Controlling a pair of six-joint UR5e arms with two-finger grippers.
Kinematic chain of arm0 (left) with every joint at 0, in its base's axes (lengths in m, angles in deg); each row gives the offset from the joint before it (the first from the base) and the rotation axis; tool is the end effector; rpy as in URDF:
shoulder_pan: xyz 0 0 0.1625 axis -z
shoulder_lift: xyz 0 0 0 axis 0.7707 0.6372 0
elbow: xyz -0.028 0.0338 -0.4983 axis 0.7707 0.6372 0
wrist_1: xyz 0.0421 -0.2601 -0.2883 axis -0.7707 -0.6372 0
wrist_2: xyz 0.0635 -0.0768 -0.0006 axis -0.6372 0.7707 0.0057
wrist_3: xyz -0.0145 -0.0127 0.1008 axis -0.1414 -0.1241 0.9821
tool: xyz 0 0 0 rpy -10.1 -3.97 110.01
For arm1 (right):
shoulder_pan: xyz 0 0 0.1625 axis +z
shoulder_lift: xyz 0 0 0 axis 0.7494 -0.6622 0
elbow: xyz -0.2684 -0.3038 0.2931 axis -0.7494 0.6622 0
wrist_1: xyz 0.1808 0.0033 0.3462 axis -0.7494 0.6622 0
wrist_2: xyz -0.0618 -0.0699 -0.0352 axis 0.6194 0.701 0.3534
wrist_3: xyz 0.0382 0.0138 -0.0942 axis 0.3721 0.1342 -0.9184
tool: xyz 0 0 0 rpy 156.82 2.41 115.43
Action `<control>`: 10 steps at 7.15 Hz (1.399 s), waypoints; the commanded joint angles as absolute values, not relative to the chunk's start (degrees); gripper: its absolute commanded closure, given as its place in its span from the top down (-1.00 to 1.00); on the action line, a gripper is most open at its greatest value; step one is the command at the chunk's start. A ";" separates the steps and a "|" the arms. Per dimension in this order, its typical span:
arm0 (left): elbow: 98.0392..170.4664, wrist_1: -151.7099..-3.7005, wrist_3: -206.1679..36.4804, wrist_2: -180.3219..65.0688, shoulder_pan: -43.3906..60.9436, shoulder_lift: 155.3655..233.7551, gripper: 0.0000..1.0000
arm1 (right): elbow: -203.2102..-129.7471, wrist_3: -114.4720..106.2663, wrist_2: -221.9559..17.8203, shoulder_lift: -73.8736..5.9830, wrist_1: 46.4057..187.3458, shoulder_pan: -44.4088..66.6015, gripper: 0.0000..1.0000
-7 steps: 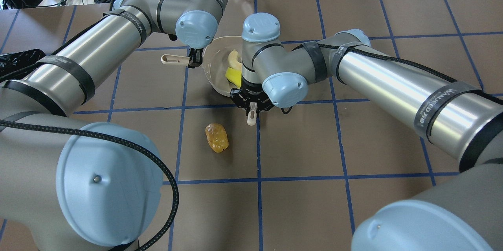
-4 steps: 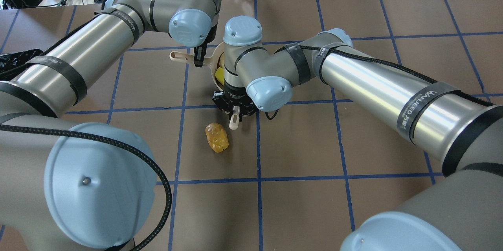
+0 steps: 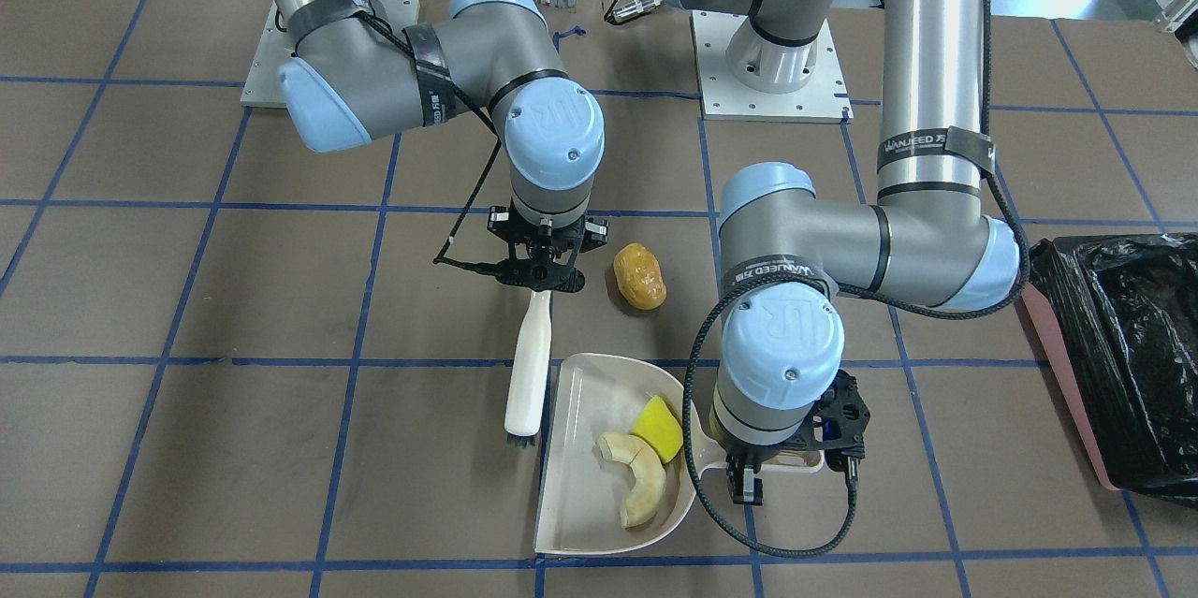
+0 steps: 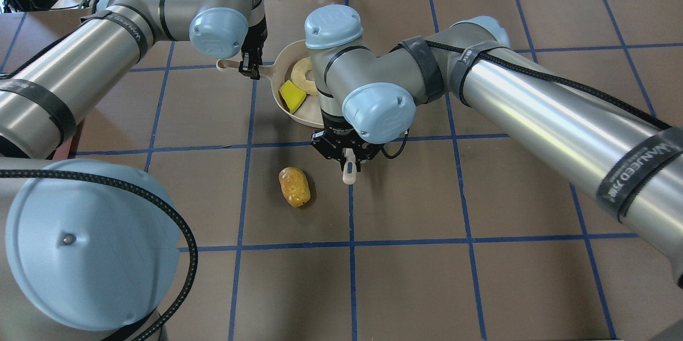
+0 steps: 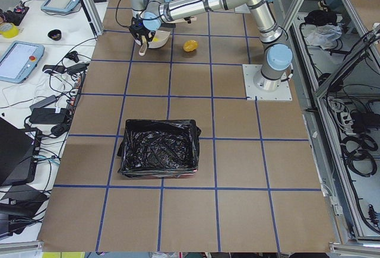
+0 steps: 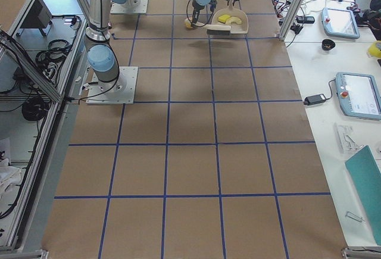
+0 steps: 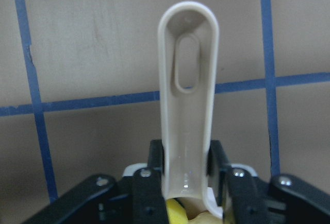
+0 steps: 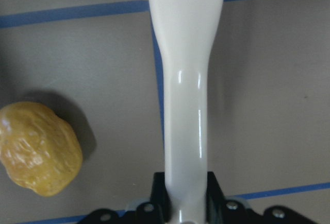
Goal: Sweep and dump trash into bin
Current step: 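Pull the dustpan back with left gripper while right moves brush toward yellow ball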
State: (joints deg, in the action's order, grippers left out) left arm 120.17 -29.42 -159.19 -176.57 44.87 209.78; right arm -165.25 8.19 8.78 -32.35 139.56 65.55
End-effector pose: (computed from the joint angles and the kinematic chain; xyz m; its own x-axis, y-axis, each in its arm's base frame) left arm -0.1866 -0.7127 0.3362 -0.1079 -0.9942 0.0032 -0.9859 0.1066 -0.1290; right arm 0.3678 -0.4865 0.3573 -0.9935 0.0766 0.0845 0.0943 0.9686 0.2302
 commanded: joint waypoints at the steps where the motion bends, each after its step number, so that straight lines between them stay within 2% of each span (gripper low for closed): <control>1: 121.07 -29.37 -155.99 -172.70 41.62 208.02 -1.00 | -167.86 3.67 16.18 -34.44 136.29 64.06 -0.94; 4: 120.80 -31.54 -151.78 -171.28 35.91 203.64 -1.00 | -172.52 4.62 7.73 -41.28 136.19 64.05 -0.93; 6: 121.33 -39.27 -146.17 -171.97 31.95 199.60 -1.00 | -177.52 4.88 5.42 -45.06 136.28 64.32 -0.93; 8: 127.09 -41.49 -141.77 -174.59 29.48 195.03 -1.00 | -182.96 4.97 1.22 -49.64 136.19 64.93 -0.94; 10: 137.19 -39.05 -140.69 -176.79 27.90 190.28 -1.00 | -186.94 7.42 0.41 -50.62 139.34 65.19 -0.95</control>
State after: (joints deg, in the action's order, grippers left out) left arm 131.17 -40.50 -141.47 -175.09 29.14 193.26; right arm -184.56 5.85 1.11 -49.79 137.63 64.97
